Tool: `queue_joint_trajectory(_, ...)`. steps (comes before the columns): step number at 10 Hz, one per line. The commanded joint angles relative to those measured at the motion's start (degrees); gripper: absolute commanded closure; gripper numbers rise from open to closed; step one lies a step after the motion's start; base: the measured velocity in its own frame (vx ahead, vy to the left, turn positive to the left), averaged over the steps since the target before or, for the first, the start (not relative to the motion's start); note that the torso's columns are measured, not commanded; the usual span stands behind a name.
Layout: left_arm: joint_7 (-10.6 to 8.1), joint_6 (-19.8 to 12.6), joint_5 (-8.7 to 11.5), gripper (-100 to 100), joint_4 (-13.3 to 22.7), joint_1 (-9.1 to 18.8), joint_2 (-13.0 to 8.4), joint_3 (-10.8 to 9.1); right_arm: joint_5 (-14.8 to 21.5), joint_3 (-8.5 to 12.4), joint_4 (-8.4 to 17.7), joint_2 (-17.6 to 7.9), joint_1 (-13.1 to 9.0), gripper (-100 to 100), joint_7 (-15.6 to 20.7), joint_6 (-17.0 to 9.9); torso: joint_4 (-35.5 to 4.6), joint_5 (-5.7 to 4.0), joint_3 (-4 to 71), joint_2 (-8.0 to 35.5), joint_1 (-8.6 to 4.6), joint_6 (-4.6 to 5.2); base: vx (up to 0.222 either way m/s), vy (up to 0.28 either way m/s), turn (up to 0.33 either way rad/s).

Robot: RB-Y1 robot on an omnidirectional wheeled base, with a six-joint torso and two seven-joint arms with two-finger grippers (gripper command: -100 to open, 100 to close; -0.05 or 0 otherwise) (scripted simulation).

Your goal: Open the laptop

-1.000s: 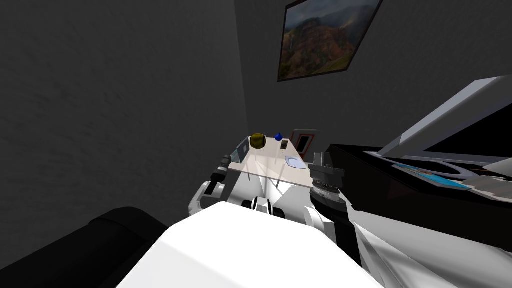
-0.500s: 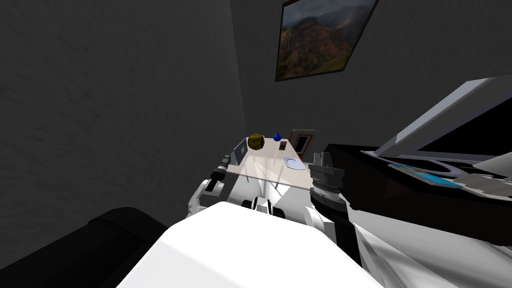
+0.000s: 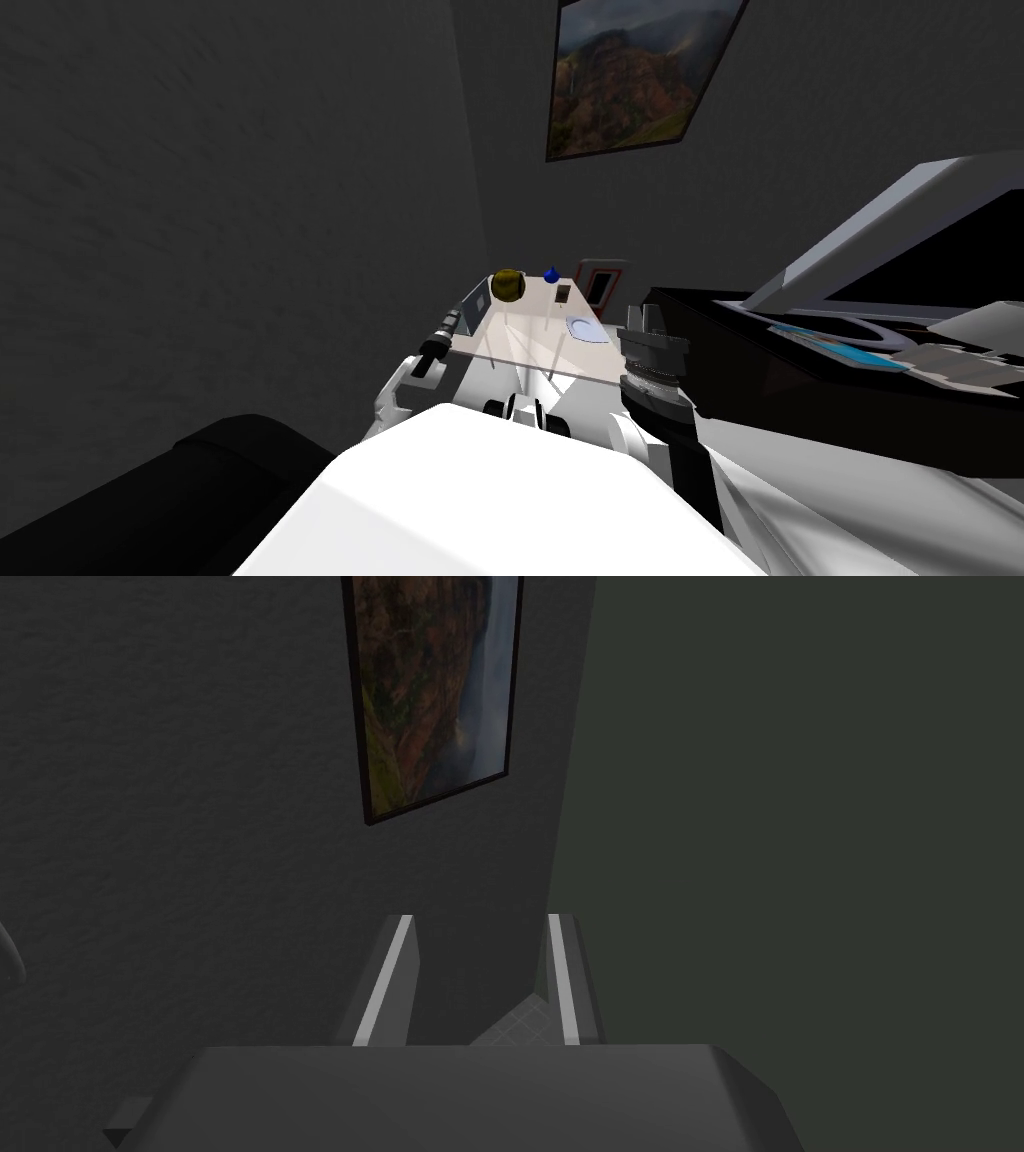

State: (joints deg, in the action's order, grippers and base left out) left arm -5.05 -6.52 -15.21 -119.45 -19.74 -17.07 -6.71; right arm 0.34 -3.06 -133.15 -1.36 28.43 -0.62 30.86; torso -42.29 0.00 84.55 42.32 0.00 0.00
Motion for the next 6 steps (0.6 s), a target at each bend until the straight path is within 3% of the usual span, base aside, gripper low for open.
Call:
queue_joint_trajectory(1, 0.40, -2.5, -0.6, -100, 0.7, 0.5, -1.0, -0.27, 0.0, 0.0, 0.0, 0.0, 0.0, 0, 0.0, 0.0, 0.0, 0.01, 0.0, 0.0, 0.02, 0.00, 0.042, -0.006, -0.036)
queue_joint_trajectory(2, 0.57, -3.8, -0.9, -100, 1.0, 0.8, -1.5, -0.41, 0.0, 0.0, 0.0, 0.0, 0.0, 0, 0.0, 0.0, 0.0, 0.00, 0.0, 0.0, 0.01, 0.00, 0.052, -0.008, -0.054)
queue_joint_trajectory(3, 0.44, -2.9, -0.8, -100, 1.0, 0.8, -1.3, -0.34, 0.0, 0.0, 0.0, 0.0, 0.0, 0, 0.0, 0.0, 0.0, 0.00, 0.0, 0.0, -0.01, 0.01, 0.026, -0.003, -0.012)
queue_joint_trajectory(4, 0.21, -4.8, -0.6, -100, -0.4, 0.7, -1.8, -0.48, 0.0, 0.0, 0.0, 0.0, 0.0, 0, 0.0, 0.0, 0.0, 0.00, 0.0, 0.0, 0.00, -0.01, 0.111, 0.015, -0.042)
queue_joint_trajectory(5, 0.29, -3.9, -0.6, -100, 0.2, 0.7, -1.8, -0.49, 0.0, 0.0, 0.0, 0.0, 0.0, 0, 0.0, 0.0, 0.0, 0.01, 0.1, -0.2, 0.06, 0.01, 0.071, 0.011, -0.012)
queue_joint_trajectory(6, 0.23, -4.1, -0.5, 100, 0.1, 0.7, -1.8, -0.51, 0.0, 0.0, 0.0, 0.0, 0.0, 0, 0.0, 0.0, 0.0, 0.02, 0.1, -0.1, 0.02, -0.01, 0.010, 0.002, 0.005)
